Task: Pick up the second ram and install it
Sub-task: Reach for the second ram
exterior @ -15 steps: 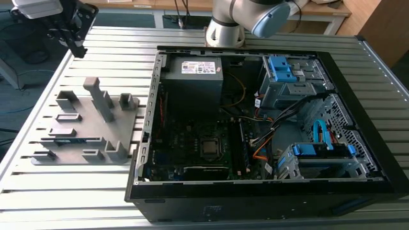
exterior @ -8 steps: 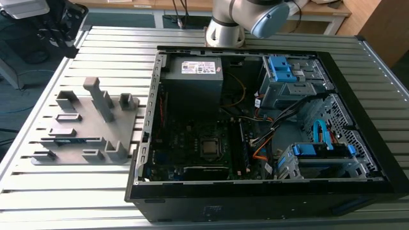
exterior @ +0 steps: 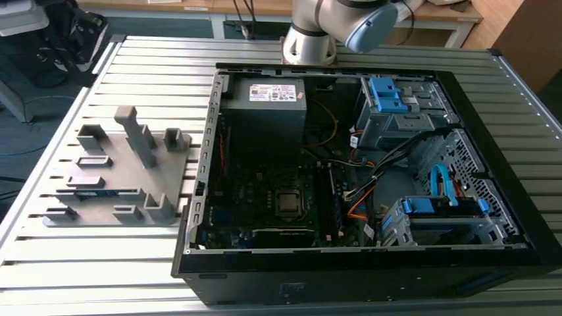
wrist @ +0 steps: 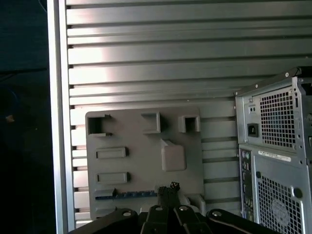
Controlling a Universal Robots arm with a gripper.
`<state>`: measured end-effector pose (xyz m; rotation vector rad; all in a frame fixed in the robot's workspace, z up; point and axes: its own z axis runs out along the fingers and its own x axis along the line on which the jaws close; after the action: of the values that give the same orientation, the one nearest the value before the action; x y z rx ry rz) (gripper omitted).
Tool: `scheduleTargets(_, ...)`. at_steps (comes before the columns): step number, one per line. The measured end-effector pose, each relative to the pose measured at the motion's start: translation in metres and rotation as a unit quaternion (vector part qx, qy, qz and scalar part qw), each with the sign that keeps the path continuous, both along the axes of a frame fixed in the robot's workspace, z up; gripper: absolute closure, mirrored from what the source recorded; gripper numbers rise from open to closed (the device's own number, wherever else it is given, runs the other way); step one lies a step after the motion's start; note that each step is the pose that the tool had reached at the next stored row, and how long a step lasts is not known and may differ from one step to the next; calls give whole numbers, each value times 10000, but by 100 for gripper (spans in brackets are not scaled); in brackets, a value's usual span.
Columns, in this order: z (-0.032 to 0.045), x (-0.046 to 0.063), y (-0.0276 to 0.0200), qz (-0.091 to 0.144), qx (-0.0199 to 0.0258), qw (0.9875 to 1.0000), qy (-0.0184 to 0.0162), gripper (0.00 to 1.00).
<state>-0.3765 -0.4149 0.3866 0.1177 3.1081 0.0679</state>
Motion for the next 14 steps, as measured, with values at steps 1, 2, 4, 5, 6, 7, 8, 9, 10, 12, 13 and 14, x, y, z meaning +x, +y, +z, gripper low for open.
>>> scheduleTargets(1, -3, -17, -31, 0, 0, 10000, 0, 90)
scheduleTargets(2, -6, -30, -56, 0, -1, 10000, 1, 90)
scheduleTargets(4, -20, -51, -107, 0, 0, 10000, 0, 90)
scheduleTargets(5, -33, -55, -127, 0, 0, 10000, 0, 90)
scheduleTargets(6, -49, -55, -147, 1, 0, 10000, 2, 90)
scheduleTargets(7, -68, -55, -169, 1, -1, 10000, 4, 90)
scheduleTargets(8, -86, -55, -191, 1, 0, 10000, 4, 90)
scheduleTargets(9, -105, -55, -210, 1, 0, 10000, 4, 90)
scheduleTargets(10, -123, -55, -226, 1, 0, 10000, 3, 90)
scheduleTargets(12, -159, -55, -257, 2, 0, 10000, 3, 90)
scheduleTargets(13, -178, -55, -270, 2, 0, 10000, 4, 90)
scheduleTargets(14, -196, -55, -278, 2, 0, 10000, 4, 90)
